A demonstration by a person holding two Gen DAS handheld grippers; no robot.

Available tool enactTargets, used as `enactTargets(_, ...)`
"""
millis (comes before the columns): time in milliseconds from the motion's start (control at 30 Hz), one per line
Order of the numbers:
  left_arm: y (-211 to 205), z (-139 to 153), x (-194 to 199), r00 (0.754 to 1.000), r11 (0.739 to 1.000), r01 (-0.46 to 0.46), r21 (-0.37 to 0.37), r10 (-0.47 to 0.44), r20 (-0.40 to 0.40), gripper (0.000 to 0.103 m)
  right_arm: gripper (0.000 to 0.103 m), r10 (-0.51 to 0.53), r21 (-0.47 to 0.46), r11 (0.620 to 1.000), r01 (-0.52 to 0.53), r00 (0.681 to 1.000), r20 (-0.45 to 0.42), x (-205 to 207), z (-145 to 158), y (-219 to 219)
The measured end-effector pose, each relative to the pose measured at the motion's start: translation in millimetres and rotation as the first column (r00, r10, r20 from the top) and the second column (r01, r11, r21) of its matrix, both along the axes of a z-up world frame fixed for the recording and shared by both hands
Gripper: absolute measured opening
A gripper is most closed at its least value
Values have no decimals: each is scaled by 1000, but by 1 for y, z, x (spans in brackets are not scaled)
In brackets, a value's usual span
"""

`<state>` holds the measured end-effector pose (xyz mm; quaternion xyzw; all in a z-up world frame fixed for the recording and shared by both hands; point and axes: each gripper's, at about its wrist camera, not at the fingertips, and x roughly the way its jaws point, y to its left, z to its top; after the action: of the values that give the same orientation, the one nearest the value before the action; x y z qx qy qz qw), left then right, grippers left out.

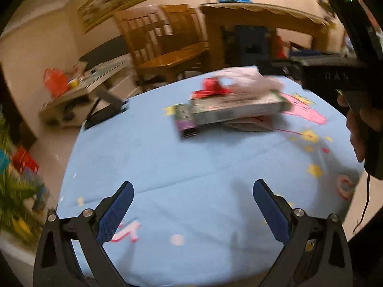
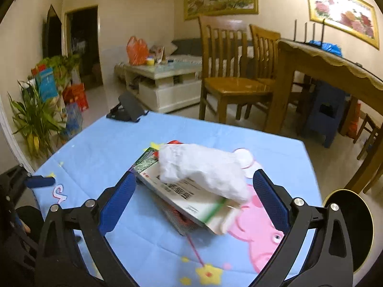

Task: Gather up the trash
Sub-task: 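Grasp the white tissue with the right tool, then grasp the clear plastic cup with the left tool while the right tool holds the tissue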

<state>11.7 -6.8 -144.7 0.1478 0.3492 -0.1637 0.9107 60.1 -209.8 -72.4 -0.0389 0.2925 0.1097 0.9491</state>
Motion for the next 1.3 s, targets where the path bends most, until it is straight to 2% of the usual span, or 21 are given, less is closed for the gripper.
enactTargets(100,21,6,7,1000,994,-24,-103,21,-23,96,91,-7,-17,1000,6,998,-55,24,-8,14)
enactTargets(233,29,9,12,999,985,-34,-167,28,-34,96,84,-26,-29,999,23,992,-121,57,-18,11)
enactTargets(267,31,10,12,999,984,-33,-177,27,-35,96,72,-34,-39,999,28,990,-139,61,-21,8)
enactTargets(300,32,10,12,999,983,-34,-182,28,-32,96,37,-48,-48,998,40,984,-171,66,-25,7)
enactTargets(333,34,11,12,999,982,-33,-188,28,-30,96,17,-39,-9,999,38,976,-216,70,-29,5)
enactTargets(367,35,12,10,999,980,-32,-194,27,-29,96,3,-29,30,999,37,972,-232,69,-31,2)
enactTargets(433,38,11,9,999,978,-34,-205,28,-30,96,3,-43,11,999,47,975,-219,61,-30,-1)
enactTargets(533,40,10,11,999,975,-37,-219,28,-43,96,3,-50,38,998,57,985,-167,35,-21,-12)
enactTargets(667,38,8,14,998,974,-37,-222,23,-64,96,3,-96,173,979,107,993,-71,-4,12,-56)
enactTargets(767,31,6,18,996,975,-14,-223,-6,-88,96,3,-143,200,969,146,989,-28,-26,26,-89)
enactTargets(867,19,6,28,992,973,11,-233,-39,-116,96,3,-187,234,954,188,982,-28,-37,23,-124)
enactTargets(1033,-8,18,54,981,952,35,-305,-91,-170,96,3,-239,340,907,249,968,-73,-49,-17,-171)
enactTargets(1100,-20,28,66,985,954,40,-298,-88,-150,96,3,-254,382,882,277,961,-111,-51,-29,-188)
enactTargets(1200,-51,49,84,990,961,102,-255,-124,-71,96,3,-259,371,892,261,964,-56,-56,-14,-190)
enactTargets(1300,-89,61,99,978,959,187,-214,-201,-48,96,3,-270,404,876,263,962,-42,-64,-10,-199)
